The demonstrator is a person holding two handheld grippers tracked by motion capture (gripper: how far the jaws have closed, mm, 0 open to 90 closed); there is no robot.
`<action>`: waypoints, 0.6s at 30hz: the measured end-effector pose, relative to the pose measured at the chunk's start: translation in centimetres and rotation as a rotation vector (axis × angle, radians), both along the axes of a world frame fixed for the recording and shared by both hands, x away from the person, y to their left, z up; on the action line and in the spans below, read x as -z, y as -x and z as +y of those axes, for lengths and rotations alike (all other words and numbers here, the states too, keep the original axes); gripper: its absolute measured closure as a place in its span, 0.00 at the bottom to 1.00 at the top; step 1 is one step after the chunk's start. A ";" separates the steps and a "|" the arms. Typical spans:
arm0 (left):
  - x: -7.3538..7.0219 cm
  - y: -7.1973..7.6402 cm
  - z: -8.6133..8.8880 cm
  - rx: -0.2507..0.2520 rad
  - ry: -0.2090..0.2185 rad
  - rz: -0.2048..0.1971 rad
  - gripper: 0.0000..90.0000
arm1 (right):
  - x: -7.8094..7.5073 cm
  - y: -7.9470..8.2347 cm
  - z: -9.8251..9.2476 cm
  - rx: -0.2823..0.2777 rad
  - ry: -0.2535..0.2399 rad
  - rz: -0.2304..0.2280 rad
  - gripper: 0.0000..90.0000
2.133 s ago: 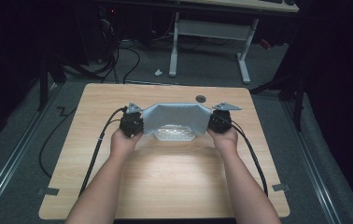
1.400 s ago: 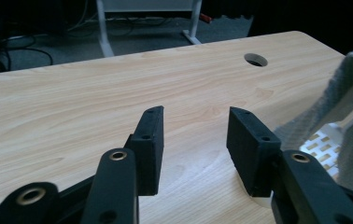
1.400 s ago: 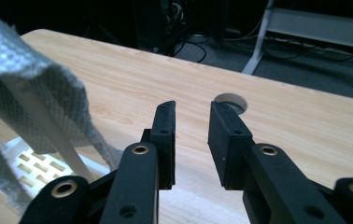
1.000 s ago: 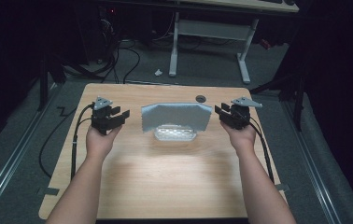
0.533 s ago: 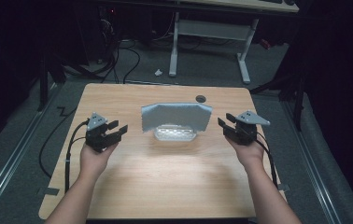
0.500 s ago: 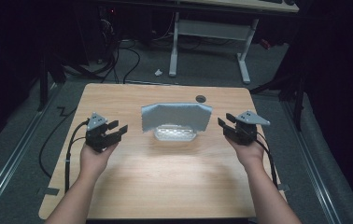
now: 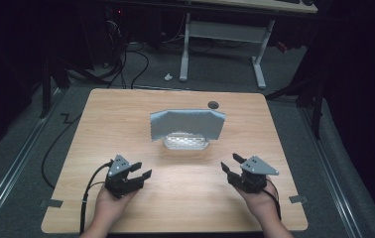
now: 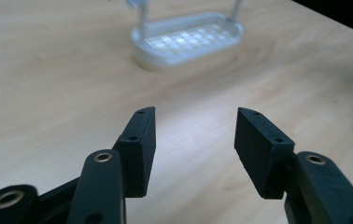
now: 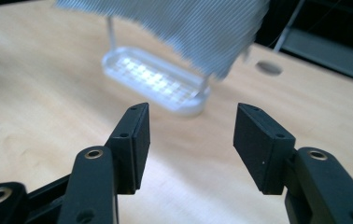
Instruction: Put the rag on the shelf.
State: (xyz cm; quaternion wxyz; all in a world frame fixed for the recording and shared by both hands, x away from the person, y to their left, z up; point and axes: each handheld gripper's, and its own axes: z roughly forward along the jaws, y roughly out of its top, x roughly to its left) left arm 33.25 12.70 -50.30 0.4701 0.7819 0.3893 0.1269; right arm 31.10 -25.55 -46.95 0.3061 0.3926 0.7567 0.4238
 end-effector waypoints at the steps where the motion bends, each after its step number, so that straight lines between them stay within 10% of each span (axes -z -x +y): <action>1: 0.5 0.6 -0.6 0.020 -0.012 0.012 0.54 | 0.5 0.4 0.3 -0.004 0.005 0.021 0.50; 8: 2.4 3.6 -4.0 0.197 -0.114 0.004 0.52 | 4.2 3.3 1.2 -0.009 0.024 0.131 0.46; 18: 2.4 2.8 -3.2 0.147 -0.101 0.000 0.50 | 4.7 2.9 0.9 -0.012 0.029 0.123 0.47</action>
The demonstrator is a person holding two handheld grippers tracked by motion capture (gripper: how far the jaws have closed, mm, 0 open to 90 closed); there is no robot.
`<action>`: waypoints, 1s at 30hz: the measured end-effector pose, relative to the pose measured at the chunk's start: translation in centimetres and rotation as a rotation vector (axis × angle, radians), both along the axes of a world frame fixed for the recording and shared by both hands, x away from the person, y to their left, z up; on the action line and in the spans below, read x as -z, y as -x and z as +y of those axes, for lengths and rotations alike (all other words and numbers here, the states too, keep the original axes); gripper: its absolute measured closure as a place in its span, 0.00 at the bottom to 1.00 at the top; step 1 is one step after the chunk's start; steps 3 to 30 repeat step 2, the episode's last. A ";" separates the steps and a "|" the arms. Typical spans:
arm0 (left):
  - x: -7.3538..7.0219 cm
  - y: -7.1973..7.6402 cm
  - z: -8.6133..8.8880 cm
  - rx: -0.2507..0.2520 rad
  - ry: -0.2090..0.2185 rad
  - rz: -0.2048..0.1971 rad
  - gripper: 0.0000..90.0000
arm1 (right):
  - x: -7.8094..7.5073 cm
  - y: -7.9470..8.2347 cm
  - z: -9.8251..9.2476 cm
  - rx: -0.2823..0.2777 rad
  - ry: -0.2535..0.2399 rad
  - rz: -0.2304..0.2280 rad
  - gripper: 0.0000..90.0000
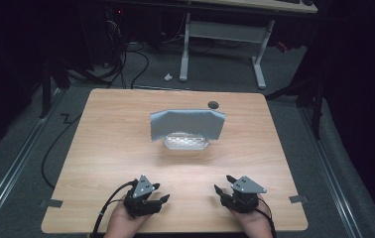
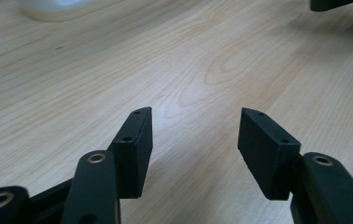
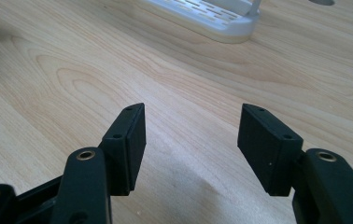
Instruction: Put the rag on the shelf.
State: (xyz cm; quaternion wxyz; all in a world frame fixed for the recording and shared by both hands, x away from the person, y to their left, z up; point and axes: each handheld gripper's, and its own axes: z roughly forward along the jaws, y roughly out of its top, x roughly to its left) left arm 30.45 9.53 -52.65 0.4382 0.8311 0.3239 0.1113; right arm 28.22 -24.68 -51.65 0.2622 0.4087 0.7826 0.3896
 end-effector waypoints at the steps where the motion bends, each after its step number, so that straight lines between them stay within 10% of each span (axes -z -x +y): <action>1: 0.0 0.0 0.0 0.000 0.000 0.000 0.50 | 0.0 0.0 -0.1 0.003 -0.005 0.001 0.47; 30: 0.0 -0.2 0.3 -0.013 0.006 -0.001 0.49 | -0.1 0.0 -0.3 0.006 -0.008 -0.002 0.47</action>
